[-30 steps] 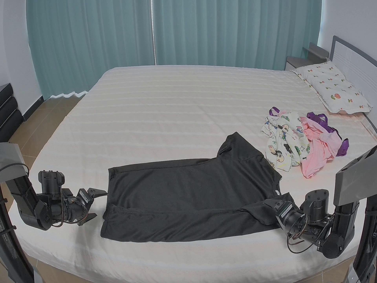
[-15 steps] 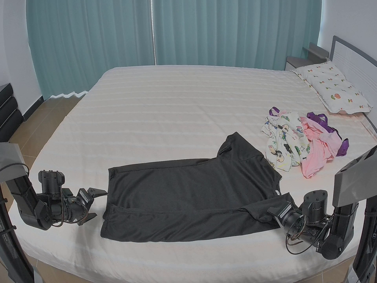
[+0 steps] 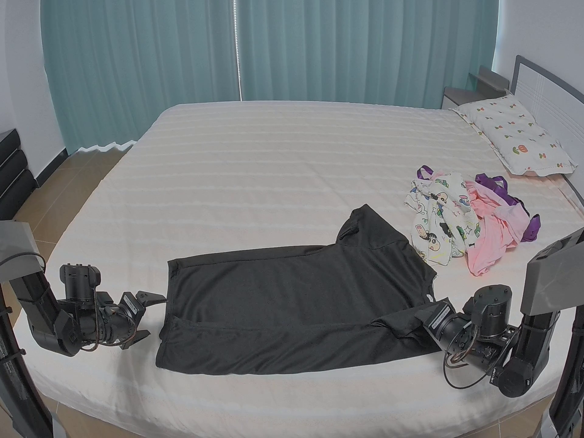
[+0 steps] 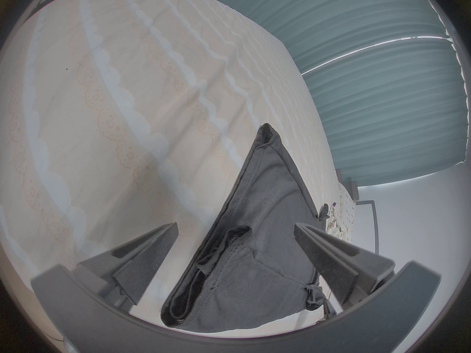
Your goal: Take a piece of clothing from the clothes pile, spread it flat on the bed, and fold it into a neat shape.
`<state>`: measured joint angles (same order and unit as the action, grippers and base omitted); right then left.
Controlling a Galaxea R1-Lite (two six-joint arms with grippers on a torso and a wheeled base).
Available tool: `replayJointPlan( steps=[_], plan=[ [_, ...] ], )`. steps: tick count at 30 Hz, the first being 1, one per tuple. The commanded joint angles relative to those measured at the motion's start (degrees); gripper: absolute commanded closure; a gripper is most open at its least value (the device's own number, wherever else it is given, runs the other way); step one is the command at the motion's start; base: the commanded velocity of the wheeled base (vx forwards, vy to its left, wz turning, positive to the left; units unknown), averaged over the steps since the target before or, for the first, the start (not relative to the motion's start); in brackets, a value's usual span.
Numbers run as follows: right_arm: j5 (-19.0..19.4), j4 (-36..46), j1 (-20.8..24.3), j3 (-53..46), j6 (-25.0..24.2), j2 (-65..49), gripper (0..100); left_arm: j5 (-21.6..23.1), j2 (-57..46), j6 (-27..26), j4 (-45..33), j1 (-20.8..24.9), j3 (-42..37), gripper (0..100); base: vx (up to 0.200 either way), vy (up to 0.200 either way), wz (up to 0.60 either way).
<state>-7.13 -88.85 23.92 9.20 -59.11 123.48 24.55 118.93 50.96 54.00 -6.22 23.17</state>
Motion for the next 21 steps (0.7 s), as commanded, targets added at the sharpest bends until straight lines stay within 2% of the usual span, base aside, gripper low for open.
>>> replayJointPlan(
  steps=[1, 6, 10, 16, 21],
  plan=[
    [0.36, 3.59, -2.12, 4.16, 3.83, -5.44, 100, -0.03, 0.07, 0.02, 0.05, -0.02, -0.06, 0, 0.0, 0.0, 0.0],
    [0.63, 16.07, -3.79, 10.48, 6.11, -10.63, 100, -0.12, 0.07, 0.02, 0.05, -0.02, 0.03, 0, 0.0, 0.0, 0.0],
    [2.56, 26.09, -3.97, 14.44, 8.14, -14.41, 100, -0.12, 0.16, 0.02, 0.05, -0.02, 0.03, 0, 0.0, 0.0, 0.0],
    [3.7, 35.32, -4.41, 20.5, 8.58, -17.39, 100, -0.12, 0.16, 0.02, 0.05, -0.02, 0.03, 0, 0.0, 0.0, 0.0],
    [4.14, 39.45, -4.41, 23.32, 9.28, -18.1, 100, -0.12, 0.16, -0.07, 0.05, -0.02, 0.12, 0, 0.0, 0.0, 0.0]
  ],
)
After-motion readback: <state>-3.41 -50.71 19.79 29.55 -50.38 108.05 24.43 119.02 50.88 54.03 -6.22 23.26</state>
